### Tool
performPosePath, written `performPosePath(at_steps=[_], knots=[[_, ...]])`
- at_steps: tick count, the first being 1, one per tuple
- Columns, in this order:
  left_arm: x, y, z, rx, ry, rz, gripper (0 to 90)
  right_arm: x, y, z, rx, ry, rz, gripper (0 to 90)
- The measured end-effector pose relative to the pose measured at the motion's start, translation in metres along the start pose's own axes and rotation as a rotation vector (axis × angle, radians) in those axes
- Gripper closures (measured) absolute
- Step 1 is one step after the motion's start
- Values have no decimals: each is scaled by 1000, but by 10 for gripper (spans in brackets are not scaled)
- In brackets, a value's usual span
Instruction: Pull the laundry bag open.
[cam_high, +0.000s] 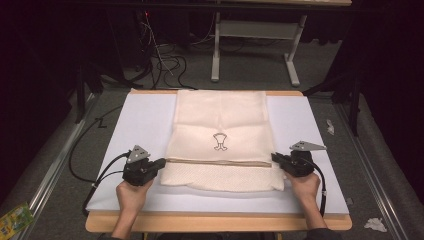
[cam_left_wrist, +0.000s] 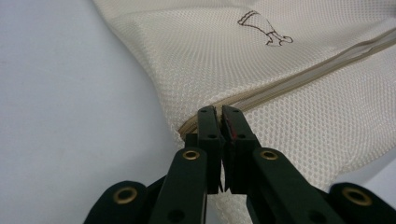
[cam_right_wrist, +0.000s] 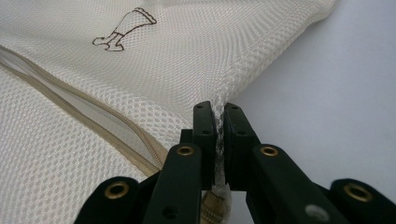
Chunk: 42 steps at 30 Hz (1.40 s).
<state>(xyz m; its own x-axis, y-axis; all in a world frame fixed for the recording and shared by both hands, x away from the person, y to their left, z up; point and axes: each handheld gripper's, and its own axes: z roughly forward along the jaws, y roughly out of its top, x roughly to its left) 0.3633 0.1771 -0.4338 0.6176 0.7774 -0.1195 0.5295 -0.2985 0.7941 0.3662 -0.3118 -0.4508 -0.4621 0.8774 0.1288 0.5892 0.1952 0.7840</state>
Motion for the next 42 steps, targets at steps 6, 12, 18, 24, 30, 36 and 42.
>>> performPosePath(at_steps=[6, 12, 18, 24, 30, 36, 42], knots=[[-2, -4, 4, 14, 9, 5, 871, 0, -3, 4, 20, -5, -14, 854], [-4, -6, 3, 12, 17, 12, 869, 1, -4, 5, 40, -10, -16, 826], [-6, -9, 9, 21, 22, 4, 866, 0, -5, 6, 60, -13, -17, 807], [-5, -14, 11, 30, 25, 11, 861, 0, -6, 8, 71, -22, -20, 721], [-7, -12, 3, -8, 23, 24, 806, 0, -3, 3, 39, -49, -31, 618], [-4, -9, -6, -64, 32, 12, 731, 4, 1, -5, 2, -52, -49, 601], [5, -4, -18, -122, 62, -7, 643, 0, 5, -21, -68, -53, -40, 603]])
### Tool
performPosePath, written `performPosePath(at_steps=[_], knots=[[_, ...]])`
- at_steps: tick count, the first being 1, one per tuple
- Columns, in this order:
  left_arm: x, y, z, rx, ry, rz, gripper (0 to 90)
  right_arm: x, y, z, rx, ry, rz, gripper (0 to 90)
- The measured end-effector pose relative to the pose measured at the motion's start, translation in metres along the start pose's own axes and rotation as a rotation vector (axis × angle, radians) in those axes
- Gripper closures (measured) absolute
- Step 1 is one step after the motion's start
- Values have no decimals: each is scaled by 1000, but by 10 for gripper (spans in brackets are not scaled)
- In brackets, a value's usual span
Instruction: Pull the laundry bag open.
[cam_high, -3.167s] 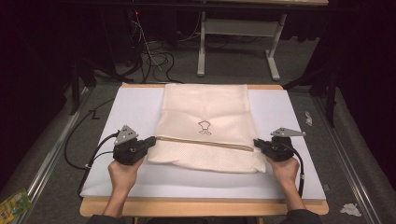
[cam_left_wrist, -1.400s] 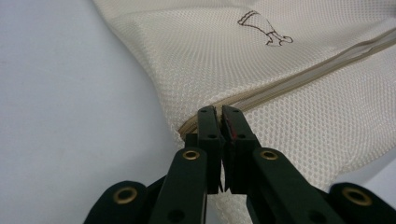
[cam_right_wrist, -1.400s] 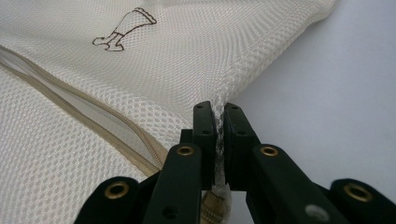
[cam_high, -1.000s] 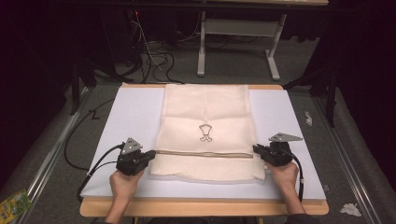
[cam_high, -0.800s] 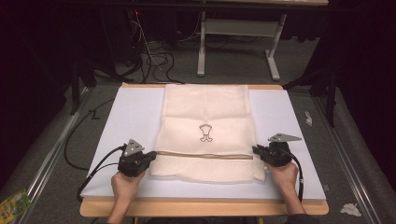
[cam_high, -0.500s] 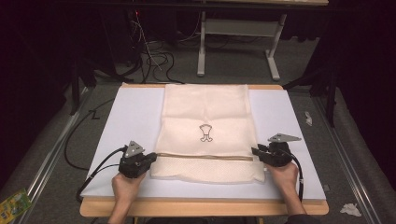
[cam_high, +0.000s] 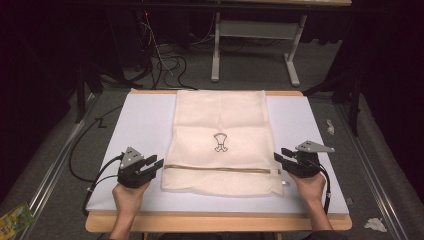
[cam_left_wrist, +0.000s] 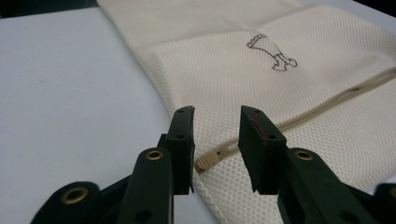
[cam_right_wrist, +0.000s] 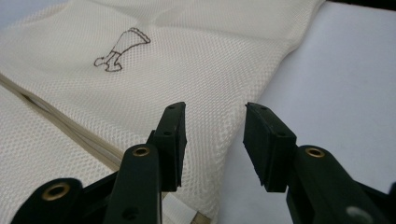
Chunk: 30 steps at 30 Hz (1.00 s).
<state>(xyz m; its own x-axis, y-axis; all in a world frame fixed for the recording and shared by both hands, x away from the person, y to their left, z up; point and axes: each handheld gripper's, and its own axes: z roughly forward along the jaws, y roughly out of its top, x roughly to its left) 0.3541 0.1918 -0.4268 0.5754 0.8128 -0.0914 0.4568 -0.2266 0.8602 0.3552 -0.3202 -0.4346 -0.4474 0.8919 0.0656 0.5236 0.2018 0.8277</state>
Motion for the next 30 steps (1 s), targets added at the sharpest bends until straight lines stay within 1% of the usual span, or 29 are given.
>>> performPosePath(at_steps=[1, 2, 3, 4, 6, 8, 13, 16, 17, 24, 26, 30], knots=[[2, 1, -2, -12, 6, -1, 634, -1, 0, -1, -1, -3, 7, 604], [4, 1, -3, -22, 12, -3, 619, -5, 0, -5, -18, -10, 19, 605], [6, 1, -4, -28, 20, -9, 619, -5, 0, -5, -18, -10, 19, 605], [8, 2, -5, -33, 23, -23, 607, -7, 0, -7, -26, -12, 29, 606], [11, 3, -7, -42, 35, -24, 586, -11, 0, -12, -43, -19, 47, 605], [14, 3, -8, -45, 40, -25, 576, -15, 1, -16, -63, -27, 57, 601], [23, 1, -7, -57, 56, -55, 559, -23, 3, -24, -90, -53, 74, 587], [26, 1, -6, -58, 67, -59, 551, -29, 2, -27, -95, -64, 87, 583], [27, 1, -6, -61, 76, -58, 549, -30, 2, -28, -97, -68, 86, 583], [39, -2, -2, -65, 101, -92, 534, -43, -4, -31, -114, -92, 133, 581], [42, -2, 0, -65, 113, -92, 529, -47, -5, -33, -123, -104, 145, 584], [47, -2, 4, -63, 129, -103, 526, -51, -8, -32, -124, -109, 154, 587]])
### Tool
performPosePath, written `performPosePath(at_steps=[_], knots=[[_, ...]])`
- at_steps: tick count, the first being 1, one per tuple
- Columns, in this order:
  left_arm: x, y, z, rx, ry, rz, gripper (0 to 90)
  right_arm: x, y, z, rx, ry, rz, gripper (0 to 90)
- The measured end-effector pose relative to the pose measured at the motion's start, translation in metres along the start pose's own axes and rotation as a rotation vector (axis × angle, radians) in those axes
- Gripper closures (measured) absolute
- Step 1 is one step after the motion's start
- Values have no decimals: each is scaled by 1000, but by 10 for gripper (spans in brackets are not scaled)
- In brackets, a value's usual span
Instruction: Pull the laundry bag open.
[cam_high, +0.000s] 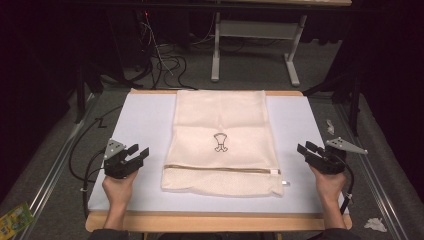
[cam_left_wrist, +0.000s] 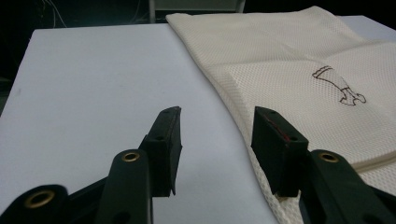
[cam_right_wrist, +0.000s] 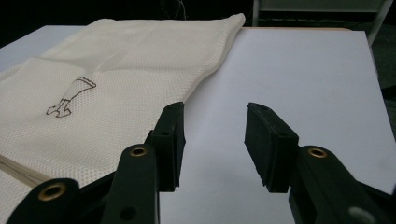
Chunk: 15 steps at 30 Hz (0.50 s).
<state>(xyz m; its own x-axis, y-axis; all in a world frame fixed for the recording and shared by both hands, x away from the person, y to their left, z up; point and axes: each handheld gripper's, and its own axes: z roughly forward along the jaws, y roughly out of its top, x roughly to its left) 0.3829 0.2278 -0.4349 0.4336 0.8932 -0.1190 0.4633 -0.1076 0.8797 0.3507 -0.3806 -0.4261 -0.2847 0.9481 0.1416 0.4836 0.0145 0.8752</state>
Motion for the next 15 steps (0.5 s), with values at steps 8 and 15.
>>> performPosePath(at_steps=[8, 15], knots=[[8, -1, 10, 8, 36, -18, 512, -11, -10, 6, 0, -21, 42, 591], [8, -3, 22, 22, 43, -28, 500, -16, -13, 11, 13, -44, 59, 591]])
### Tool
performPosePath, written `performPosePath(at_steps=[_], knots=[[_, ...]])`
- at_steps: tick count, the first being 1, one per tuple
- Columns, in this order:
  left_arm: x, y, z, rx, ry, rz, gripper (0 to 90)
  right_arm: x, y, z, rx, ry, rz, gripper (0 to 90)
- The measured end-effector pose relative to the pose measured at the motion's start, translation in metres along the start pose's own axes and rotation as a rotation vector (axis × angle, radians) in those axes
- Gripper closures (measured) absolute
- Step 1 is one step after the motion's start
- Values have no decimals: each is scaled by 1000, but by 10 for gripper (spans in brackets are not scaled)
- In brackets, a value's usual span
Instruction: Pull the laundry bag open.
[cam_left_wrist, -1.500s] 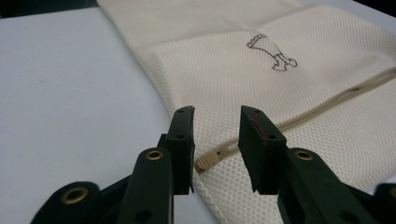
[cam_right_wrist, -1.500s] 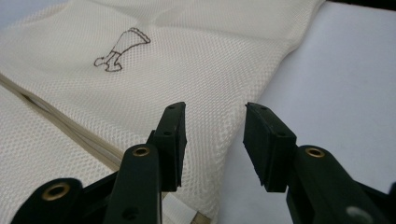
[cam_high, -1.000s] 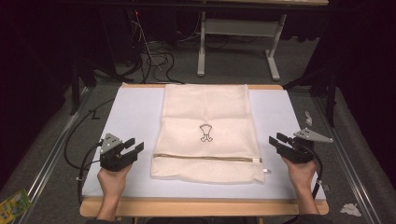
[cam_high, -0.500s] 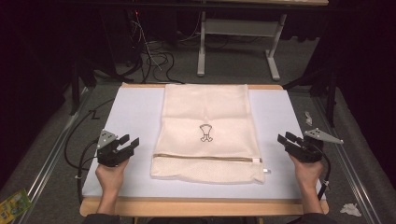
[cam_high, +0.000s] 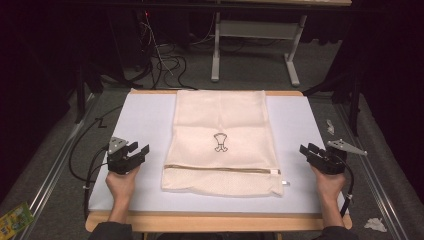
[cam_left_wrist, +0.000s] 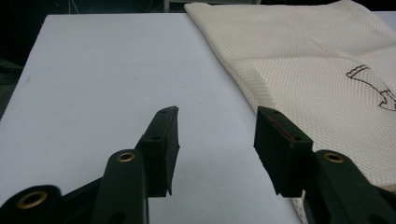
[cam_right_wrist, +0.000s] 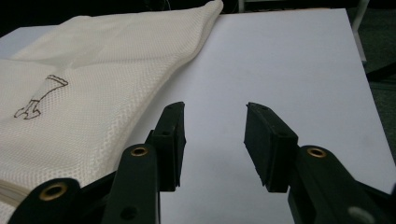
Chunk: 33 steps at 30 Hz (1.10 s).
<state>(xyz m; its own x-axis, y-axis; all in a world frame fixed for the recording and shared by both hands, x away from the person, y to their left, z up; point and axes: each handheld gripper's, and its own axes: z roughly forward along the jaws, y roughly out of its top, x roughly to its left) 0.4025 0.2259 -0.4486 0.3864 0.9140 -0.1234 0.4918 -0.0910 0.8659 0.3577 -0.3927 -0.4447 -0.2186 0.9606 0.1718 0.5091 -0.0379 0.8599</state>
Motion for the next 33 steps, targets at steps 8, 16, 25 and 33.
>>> performPosePath(at_steps=[8, 16, 25, 33], knots=[[3, -3, 12, 25, 15, -9, 493, -1, -5, 10, 30, -14, -2, 590], [5, -6, 22, 35, 28, -15, 489, 0, -8, 22, 59, -35, -32, 587], [8, -9, 33, 57, 63, -13, 477, 2, -10, 28, 74, -67, -53, 584], [10, -14, 36, 67, 92, -6, 475, 6, -12, 35, 93, -79, -70, 574]])
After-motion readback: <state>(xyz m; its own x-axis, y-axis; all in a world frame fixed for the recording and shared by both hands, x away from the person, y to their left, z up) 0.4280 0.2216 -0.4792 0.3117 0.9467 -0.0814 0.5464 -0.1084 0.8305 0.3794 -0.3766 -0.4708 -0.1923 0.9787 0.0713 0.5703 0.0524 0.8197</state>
